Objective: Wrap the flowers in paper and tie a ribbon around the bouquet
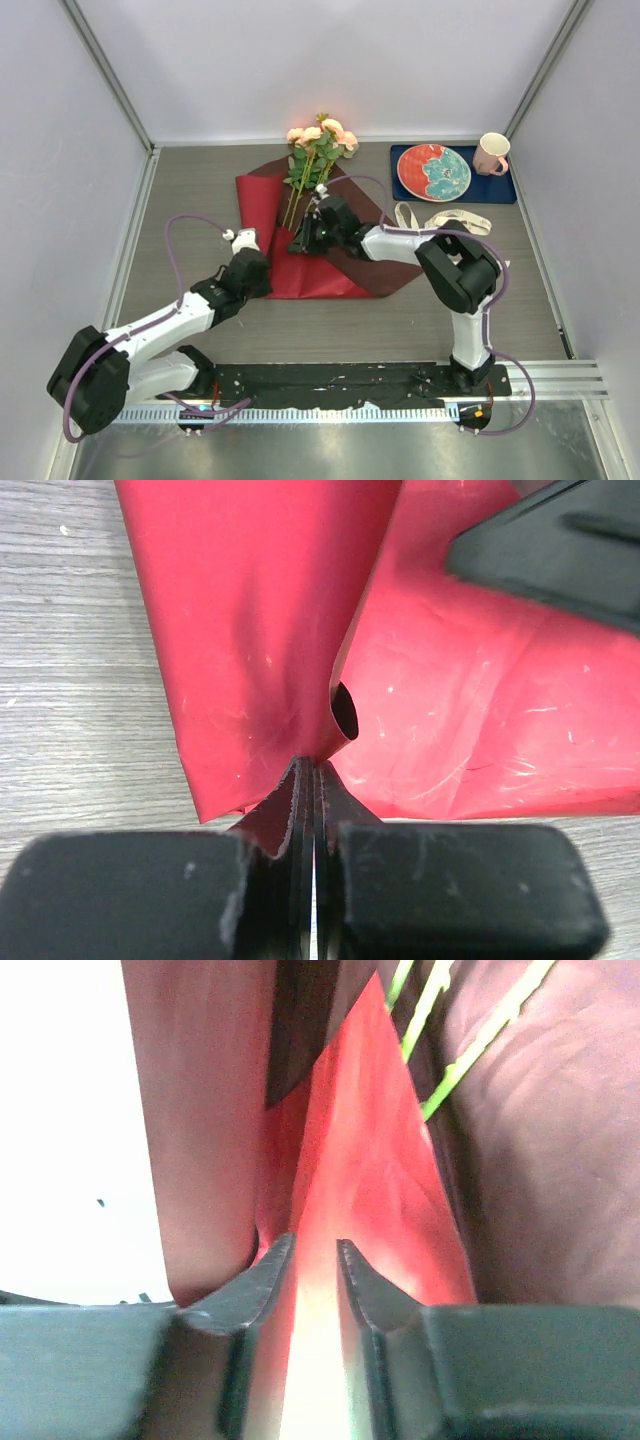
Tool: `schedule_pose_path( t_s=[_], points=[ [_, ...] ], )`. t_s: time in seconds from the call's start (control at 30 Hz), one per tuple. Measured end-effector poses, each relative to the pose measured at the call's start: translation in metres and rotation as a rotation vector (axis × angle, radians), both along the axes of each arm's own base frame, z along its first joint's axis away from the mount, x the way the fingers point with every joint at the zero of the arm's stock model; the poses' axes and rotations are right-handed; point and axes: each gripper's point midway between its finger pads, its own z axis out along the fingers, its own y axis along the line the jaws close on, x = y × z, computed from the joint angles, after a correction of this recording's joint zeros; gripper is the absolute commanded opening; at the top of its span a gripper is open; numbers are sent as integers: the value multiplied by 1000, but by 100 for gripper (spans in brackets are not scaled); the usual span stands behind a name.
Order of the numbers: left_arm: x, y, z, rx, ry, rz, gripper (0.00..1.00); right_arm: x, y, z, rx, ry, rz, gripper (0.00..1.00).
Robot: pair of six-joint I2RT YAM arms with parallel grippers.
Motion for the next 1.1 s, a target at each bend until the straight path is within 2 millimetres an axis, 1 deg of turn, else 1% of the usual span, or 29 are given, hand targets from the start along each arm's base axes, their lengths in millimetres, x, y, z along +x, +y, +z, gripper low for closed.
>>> schedule_pose_path(
  t_s=[0.03, 0.07, 0.1, 0.17, 0.2, 0.3, 0.4, 0.57, 0.7, 0.83, 0.87, 0.93, 0.97, 1.0, 1.1],
  points=[
    [0, -1, -1, 3, 2, -5, 0, 3, -5, 5, 4, -11, -7, 40],
    [0, -2, -2, 3, 2, -6, 0, 5, -10, 11, 7, -24, -12, 50],
    [1, -2, -2, 3, 1, -7, 0, 8, -15, 17, 11, -42, -15, 55],
    [1, -4, -2, -1, 0, -15, 0, 11, -22, 26, 19, -63, -25, 59],
    [1, -5, -2, -3, -2, -18, 0, 11, -24, 29, 25, -75, -23, 64],
    [1, -9, -3, -2, -1, -32, 0, 8, -23, 34, 42, -90, -10, 73],
    [1, -13, -4, 9, 3, -54, 0, 4, -18, 37, 54, -97, 3, 75],
    [3, -20, -6, 11, 7, -75, 0, -2, -8, 39, 57, -103, 10, 72],
    [5, -25, -3, 10, 4, -88, 0, -4, 8, 40, 49, -111, 18, 72],
    [8, -31, 1, 9, -8, -109, 0, -8, 10, 32, 18, -103, 10, 72],
    [8, -32, 1, 8, -8, -113, 0, -9, 10, 30, 9, -101, 6, 68],
    [8, -34, 0, 8, -3, -120, 0, -9, 7, 27, -10, -98, -3, 65],
    [8, -35, 0, 8, 0, -124, 0, -8, 6, 25, -20, -94, -8, 62],
    [7, -36, -2, 9, 3, -128, 0, -7, 5, 24, -29, -92, -15, 54],
    [6, -38, -6, 14, 17, -143, 0, -5, 2, 20, -52, -91, -29, 38]
  ],
)
